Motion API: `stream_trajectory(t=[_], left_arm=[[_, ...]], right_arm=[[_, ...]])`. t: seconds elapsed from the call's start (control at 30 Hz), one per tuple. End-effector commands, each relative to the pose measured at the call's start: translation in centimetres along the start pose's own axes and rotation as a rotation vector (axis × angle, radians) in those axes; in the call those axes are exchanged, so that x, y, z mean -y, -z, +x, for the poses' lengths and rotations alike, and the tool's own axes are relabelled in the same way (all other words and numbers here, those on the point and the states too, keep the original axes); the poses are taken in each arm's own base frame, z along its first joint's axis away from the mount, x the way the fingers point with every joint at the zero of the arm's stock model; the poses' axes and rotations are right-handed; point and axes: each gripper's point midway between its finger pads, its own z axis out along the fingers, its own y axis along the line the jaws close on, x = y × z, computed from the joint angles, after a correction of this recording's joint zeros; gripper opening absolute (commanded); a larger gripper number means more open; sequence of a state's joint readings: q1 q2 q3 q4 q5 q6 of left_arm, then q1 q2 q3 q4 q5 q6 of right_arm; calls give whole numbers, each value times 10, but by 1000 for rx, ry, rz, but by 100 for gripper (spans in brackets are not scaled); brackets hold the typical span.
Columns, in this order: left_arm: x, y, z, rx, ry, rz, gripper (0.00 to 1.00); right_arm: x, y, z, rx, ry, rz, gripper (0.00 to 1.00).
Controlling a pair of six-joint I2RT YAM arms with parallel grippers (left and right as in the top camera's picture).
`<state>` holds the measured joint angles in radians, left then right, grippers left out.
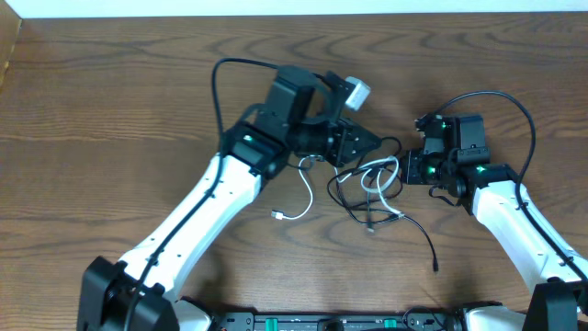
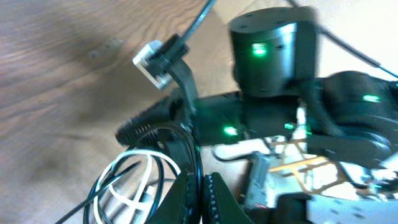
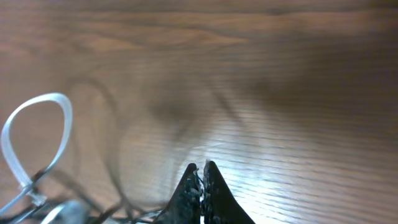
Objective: Untangle cables
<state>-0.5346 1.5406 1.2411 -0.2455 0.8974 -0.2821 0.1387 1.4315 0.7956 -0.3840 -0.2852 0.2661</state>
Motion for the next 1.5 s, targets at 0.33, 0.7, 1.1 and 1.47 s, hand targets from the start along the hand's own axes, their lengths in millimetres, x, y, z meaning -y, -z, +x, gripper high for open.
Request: stream_trajectory(t=[0.33, 0.7, 1.1, 1.47], left_arm=[[-4, 35, -2, 6, 90, 35, 8], [-6, 35, -2, 9, 87, 24, 8], [-42, 38, -10, 68, 73, -183, 8], [-41, 37, -10, 67, 71, -182, 8]], right_arm=[[-89, 27, 19, -67, 258, -550, 33], [-102, 37, 26, -79, 291, -648, 36], [-74, 20, 18, -97, 107, -447, 42], [-88, 26, 13, -96, 67, -529, 43]])
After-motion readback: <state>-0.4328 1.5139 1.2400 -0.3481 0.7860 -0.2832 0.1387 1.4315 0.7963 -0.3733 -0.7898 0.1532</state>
